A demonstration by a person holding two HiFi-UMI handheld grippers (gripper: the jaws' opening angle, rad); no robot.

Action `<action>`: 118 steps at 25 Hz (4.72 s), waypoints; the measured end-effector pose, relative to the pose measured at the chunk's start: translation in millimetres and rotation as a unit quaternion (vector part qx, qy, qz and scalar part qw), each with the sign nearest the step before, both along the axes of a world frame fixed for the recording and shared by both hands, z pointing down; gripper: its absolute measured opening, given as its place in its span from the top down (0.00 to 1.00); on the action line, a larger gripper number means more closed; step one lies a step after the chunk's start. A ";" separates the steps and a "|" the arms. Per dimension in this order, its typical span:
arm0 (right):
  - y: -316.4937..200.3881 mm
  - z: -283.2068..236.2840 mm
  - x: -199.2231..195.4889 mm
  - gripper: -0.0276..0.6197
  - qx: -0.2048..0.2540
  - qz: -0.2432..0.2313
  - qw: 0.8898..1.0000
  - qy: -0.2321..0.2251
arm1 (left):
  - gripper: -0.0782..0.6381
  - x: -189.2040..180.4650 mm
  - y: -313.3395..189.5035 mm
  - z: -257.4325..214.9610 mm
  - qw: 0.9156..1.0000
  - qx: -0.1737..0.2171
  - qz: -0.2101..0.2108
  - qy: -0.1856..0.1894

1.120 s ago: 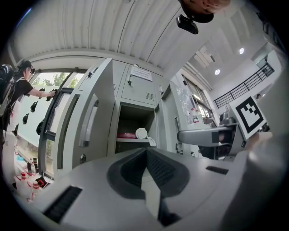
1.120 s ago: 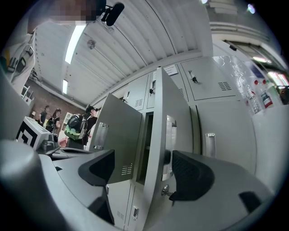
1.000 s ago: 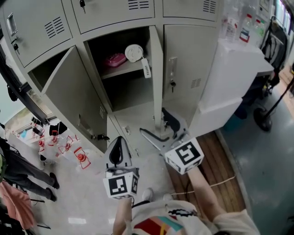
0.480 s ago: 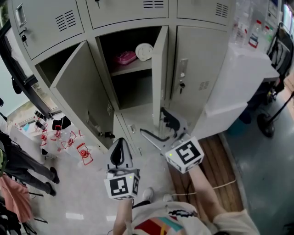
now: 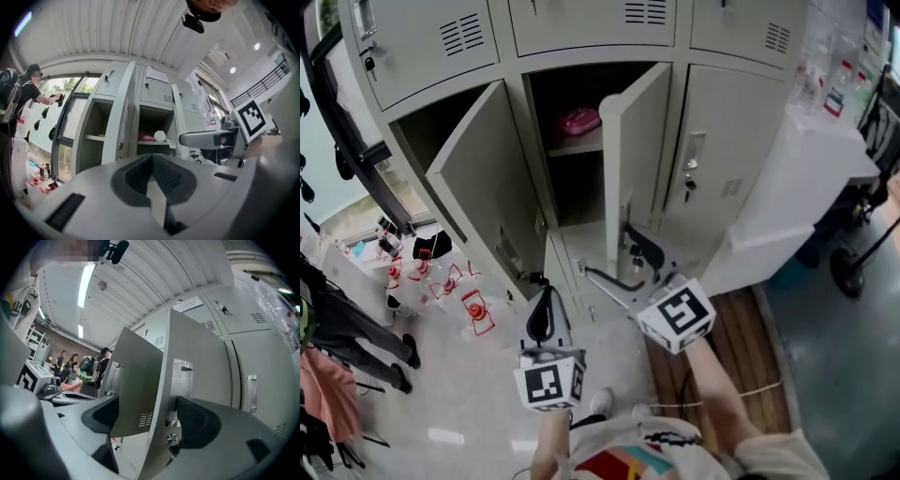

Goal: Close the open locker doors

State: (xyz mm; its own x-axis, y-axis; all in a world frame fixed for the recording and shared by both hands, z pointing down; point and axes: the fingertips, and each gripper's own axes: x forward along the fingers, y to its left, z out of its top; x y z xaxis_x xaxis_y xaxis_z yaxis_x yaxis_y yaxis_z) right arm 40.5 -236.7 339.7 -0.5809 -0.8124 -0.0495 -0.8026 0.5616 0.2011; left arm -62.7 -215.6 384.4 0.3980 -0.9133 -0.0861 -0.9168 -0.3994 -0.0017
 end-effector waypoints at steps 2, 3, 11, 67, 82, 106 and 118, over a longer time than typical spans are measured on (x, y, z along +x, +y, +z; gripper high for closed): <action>-4.7 0.9 -6.7 0.37 -0.001 -0.008 1.000 0.010 | 0.88 -3.8 -1.9 -0.1 1.000 0.000 -0.003 0.000; -7.4 1.0 -10.0 0.37 -0.001 -0.012 1.000 0.013 | 0.88 -5.8 -2.7 -0.1 1.000 -0.001 -0.005 0.000; -37.2 2.7 -34.9 0.37 -0.012 -0.038 0.999 0.034 | 0.88 -30.8 -4.1 -5.4 1.000 0.007 -0.030 0.006; -194.2 11.6 -81.2 0.37 -0.016 0.001 0.994 0.109 | 0.88 -152.6 -29.7 37.7 0.988 -0.042 -0.148 0.025; -206.4 14.7 -82.6 0.37 -0.014 -0.006 0.993 0.113 | 0.88 -152.7 -37.1 39.2 0.987 -0.045 -0.150 0.025; -56.6 -54.1 -115.8 0.37 0.095 -0.103 0.986 0.094 | 0.88 -144.1 -20.0 23.8 0.988 -0.027 -0.150 0.018; 7.0 -37.2 -146.2 0.37 0.052 -0.211 0.973 0.083 | 0.88 -142.1 -0.1 21.5 0.987 -0.025 -0.157 0.017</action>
State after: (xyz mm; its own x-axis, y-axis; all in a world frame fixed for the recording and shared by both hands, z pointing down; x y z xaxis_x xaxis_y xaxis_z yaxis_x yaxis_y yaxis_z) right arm -105.7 -229.7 302.5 -0.8683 -0.4961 0.0039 -0.4572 0.8032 0.3820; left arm -204.8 -215.8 406.0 0.0914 -0.9948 -0.0457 -0.9947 -0.0934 0.0429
